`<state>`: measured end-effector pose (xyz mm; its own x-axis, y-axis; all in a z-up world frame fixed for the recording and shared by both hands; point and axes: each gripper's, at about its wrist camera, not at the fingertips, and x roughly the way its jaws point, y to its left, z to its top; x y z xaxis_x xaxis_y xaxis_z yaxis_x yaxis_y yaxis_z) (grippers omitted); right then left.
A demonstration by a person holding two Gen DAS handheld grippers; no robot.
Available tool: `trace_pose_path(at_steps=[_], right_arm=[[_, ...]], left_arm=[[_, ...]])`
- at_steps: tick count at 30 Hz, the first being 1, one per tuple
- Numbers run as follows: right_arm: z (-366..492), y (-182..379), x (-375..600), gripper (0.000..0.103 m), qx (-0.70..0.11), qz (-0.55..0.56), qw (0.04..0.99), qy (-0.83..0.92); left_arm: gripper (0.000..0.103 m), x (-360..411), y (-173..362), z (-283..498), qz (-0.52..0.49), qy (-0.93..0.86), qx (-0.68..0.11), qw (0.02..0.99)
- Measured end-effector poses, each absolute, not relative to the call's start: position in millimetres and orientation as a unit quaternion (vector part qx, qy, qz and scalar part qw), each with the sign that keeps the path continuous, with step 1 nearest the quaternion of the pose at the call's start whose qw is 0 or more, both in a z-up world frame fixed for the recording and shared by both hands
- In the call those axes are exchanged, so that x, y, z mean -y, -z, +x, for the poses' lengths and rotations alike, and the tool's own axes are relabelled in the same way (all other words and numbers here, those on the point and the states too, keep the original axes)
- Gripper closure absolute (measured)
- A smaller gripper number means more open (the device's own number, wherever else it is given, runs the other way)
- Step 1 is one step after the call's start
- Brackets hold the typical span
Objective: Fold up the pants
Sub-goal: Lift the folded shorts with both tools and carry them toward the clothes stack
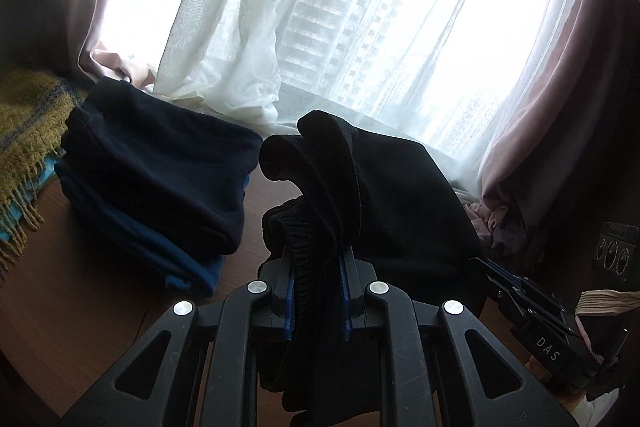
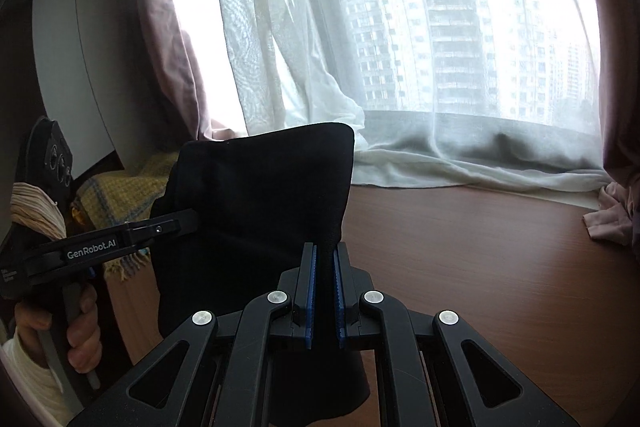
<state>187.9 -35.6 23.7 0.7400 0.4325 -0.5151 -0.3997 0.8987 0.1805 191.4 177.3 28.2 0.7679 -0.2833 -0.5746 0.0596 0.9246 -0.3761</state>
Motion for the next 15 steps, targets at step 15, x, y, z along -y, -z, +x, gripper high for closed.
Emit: trace_pose_path(at_steps=[15], right_arm=[[212, -27, -86, 0.094, -0.273, 0.066, 0.948, -0.151]], left_arm=[[0.085, -298, -55, 261, -0.110, 0.166, -0.341, 0.919]])
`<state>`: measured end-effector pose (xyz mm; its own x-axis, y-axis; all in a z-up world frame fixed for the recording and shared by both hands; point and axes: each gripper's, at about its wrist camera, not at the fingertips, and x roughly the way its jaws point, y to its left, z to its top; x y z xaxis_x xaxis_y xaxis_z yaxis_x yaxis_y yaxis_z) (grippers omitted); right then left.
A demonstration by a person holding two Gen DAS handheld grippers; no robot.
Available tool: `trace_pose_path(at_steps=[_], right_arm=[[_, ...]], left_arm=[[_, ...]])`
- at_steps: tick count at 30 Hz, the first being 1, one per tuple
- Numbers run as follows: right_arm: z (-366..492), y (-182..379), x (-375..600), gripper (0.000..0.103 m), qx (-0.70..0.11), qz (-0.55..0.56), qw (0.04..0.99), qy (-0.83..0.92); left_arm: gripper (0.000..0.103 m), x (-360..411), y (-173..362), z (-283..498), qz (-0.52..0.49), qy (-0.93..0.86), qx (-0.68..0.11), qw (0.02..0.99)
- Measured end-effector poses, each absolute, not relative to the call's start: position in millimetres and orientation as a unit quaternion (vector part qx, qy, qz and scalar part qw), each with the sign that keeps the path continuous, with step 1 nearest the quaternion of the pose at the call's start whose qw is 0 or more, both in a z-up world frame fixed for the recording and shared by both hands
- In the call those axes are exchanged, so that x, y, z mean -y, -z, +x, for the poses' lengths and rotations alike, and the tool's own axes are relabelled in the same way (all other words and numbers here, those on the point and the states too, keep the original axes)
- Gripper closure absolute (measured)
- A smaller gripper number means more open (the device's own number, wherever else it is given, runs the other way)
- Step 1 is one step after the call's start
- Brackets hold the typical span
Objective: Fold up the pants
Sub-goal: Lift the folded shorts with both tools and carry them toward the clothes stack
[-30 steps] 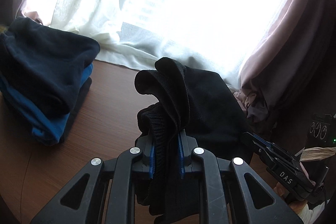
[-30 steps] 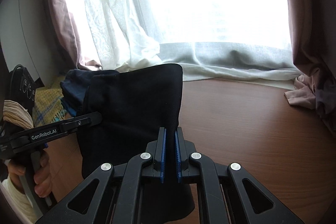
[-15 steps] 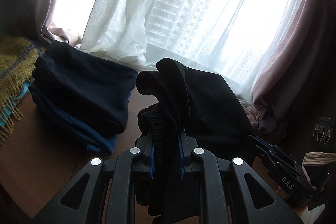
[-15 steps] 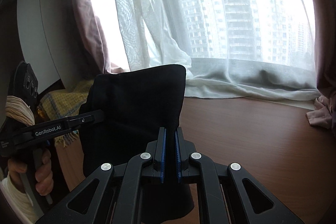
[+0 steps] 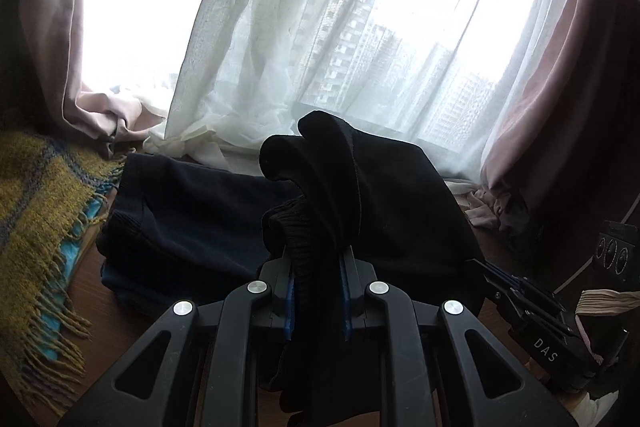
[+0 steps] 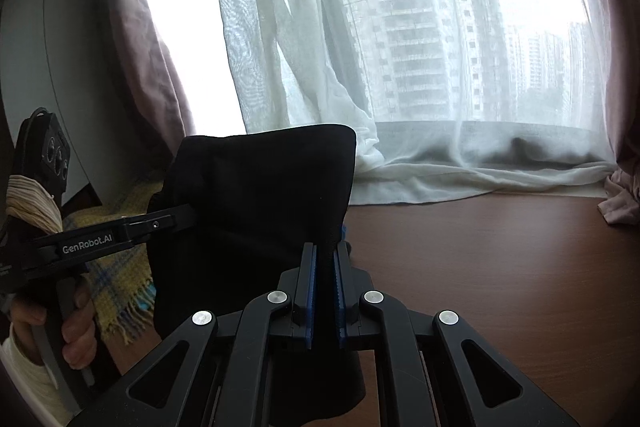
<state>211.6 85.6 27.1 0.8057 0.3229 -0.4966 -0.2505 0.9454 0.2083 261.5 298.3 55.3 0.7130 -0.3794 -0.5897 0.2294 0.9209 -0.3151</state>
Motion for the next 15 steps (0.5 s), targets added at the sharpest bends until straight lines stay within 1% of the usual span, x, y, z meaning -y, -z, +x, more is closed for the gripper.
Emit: trace_pose_path(at_steps=[5, 9, 15], right_arm=[[242, -18, -114, 0.094, -0.285, 0.076, 0.946, -0.138], [268, -12, -130, 0.094, -0.308, 0.091, 0.937, -0.135], [293, -6, -149, 0.094, -0.320, 0.096, 0.934, -0.123]], left_arm=[[0.085, -329, -62, 302, -0.095, 0.171, -0.359, 0.913], [0.085, -347, -57, 328, -0.087, 0.172, -0.374, 0.907], [0.085, -359, -44, 366, -0.080, 0.174, -0.405, 0.894]])
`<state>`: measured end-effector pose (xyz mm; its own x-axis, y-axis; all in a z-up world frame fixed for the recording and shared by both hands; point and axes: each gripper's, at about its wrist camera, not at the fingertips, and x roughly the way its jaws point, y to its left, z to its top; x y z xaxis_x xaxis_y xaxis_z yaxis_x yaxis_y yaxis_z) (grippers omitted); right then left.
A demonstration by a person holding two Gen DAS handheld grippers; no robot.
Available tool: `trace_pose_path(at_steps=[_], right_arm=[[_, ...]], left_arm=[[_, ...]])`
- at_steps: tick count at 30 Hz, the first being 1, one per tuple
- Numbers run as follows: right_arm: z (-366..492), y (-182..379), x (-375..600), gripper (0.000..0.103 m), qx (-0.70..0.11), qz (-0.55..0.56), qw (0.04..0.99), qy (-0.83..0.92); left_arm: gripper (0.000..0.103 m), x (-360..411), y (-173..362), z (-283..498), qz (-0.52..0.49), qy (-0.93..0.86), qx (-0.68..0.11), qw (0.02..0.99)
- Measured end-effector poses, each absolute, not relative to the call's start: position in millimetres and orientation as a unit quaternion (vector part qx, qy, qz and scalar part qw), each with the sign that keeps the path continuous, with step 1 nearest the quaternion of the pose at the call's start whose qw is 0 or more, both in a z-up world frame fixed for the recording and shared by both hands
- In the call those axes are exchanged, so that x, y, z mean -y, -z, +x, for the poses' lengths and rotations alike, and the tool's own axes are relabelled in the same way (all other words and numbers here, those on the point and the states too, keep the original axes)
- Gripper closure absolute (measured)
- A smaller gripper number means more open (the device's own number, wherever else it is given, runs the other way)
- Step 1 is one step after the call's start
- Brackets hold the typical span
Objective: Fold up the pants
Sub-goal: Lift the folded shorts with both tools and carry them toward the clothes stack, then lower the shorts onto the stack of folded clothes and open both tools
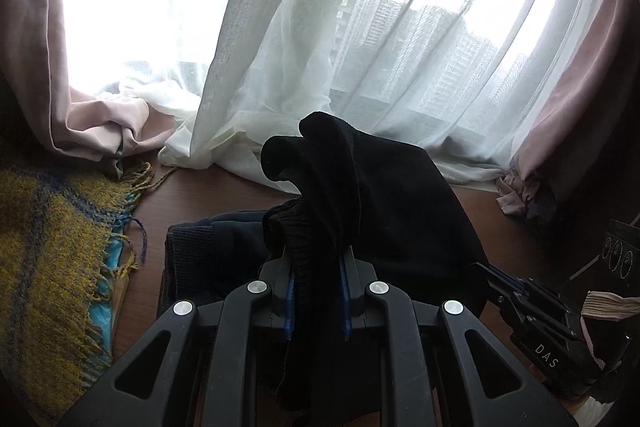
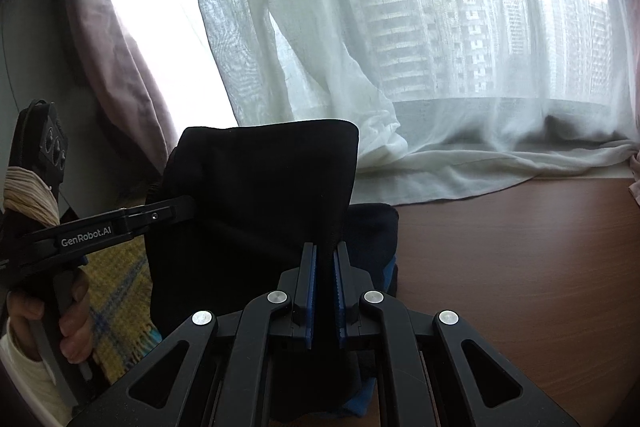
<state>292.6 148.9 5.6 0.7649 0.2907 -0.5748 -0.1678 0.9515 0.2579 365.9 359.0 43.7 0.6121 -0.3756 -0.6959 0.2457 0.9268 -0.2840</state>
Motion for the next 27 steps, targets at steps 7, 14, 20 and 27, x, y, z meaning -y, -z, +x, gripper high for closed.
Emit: trace_pose_path(at_steps=[7, 14, 20, 27], right_arm=[[316, 9, -161, 0.094, -0.342, 0.097, 0.930, -0.099], [330, 25, -158, 0.071, -0.373, 0.096, 0.920, -0.072], [316, 23, -158, 0.064, -0.374, 0.091, 0.922, -0.048], [299, 21, -176, 0.064, -0.367, 0.063, 0.925, -0.076]], left_arm=[[0.085, -358, -20, 394, -0.059, 0.187, -0.435, 0.879], [0.071, -364, -11, 401, -0.036, 0.198, -0.439, 0.876], [0.055, -369, -15, 391, 0.020, 0.202, -0.429, 0.880], [0.037, -373, -27, 380, 0.044, 0.181, -0.410, 0.893]])
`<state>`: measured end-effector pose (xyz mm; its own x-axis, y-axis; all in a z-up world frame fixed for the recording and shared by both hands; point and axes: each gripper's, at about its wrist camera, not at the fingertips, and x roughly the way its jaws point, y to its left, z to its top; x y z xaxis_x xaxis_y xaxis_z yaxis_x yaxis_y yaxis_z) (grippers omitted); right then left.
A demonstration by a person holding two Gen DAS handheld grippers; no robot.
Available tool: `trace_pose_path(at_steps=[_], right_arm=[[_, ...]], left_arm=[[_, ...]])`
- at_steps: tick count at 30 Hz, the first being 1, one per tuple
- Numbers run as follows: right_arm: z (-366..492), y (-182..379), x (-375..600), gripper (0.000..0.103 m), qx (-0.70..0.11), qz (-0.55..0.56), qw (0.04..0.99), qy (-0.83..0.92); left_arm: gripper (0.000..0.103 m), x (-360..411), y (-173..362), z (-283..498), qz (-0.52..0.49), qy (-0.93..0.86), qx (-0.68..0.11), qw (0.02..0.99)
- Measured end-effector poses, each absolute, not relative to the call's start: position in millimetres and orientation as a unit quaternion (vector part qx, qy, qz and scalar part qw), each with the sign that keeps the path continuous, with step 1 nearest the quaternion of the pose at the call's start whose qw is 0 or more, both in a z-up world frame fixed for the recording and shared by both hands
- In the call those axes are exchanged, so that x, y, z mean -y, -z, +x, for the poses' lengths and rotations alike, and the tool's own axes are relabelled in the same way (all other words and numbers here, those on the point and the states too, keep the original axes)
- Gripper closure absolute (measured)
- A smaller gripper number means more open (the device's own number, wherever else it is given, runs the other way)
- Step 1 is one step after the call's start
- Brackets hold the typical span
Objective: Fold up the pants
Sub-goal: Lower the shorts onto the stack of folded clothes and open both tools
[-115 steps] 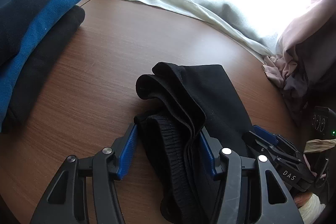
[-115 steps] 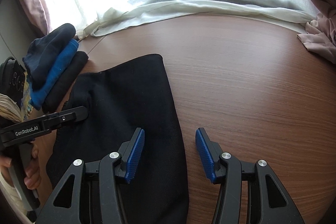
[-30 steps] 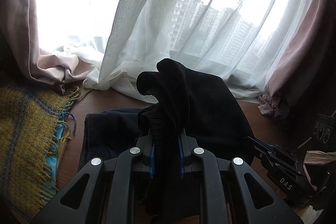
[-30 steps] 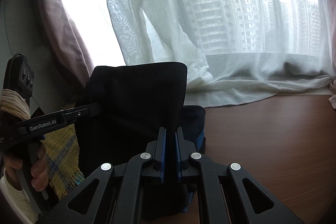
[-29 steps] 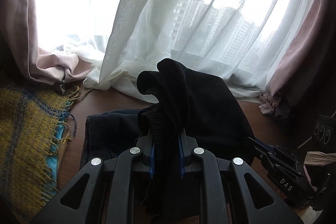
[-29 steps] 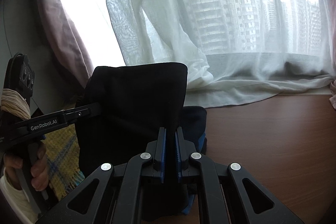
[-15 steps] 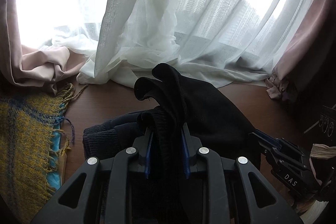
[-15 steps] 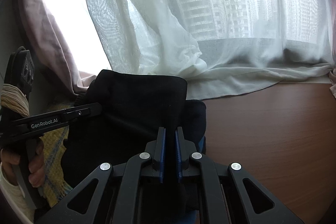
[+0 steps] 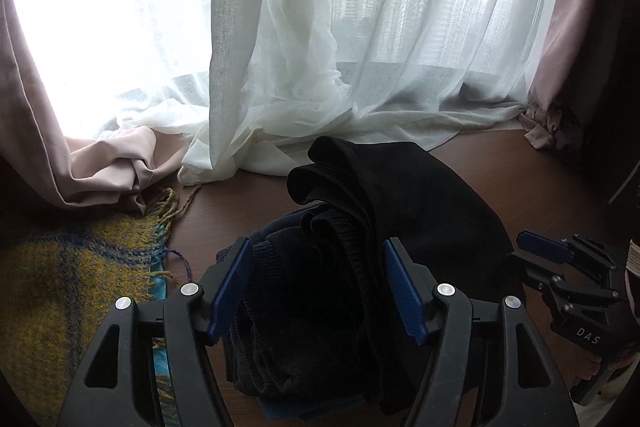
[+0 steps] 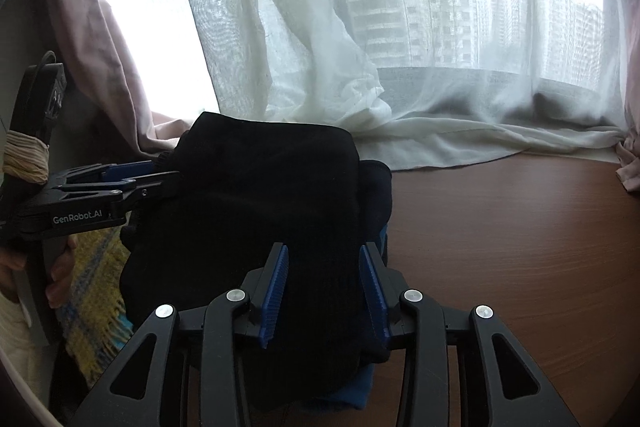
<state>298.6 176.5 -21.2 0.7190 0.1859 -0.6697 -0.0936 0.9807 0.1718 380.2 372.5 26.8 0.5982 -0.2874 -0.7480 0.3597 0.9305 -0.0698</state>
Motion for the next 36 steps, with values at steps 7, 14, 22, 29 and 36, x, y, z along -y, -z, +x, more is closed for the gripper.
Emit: trace_pose_path(at_steps=[7, 14, 22, 29, 36], right_arm=[[299, 15, -180, 0.064, -0.363, 0.094, 0.922, -0.093], [294, 6, -235, 0.064, -0.340, 0.059, 0.919, -0.190], [314, 35, -262, 0.072, -0.387, 0.076, 0.887, -0.240], [317, 56, -275, 0.072, -0.413, 0.063, 0.874, -0.250], [317, 53, -276, 0.071, -0.401, 0.059, 0.879, -0.251]], left_arm=[[0.039, -371, -42, 392, 0.019, 0.181, -0.390, 0.903], [0.058, -359, -25, 432, -0.045, 0.229, -0.446, 0.864], [0.071, -373, -14, 446, -0.013, 0.192, -0.437, 0.879], [0.071, -386, 4, 449, -0.001, 0.166, -0.444, 0.881], [0.071, -391, -19, 426, 0.011, 0.125, -0.405, 0.906]])
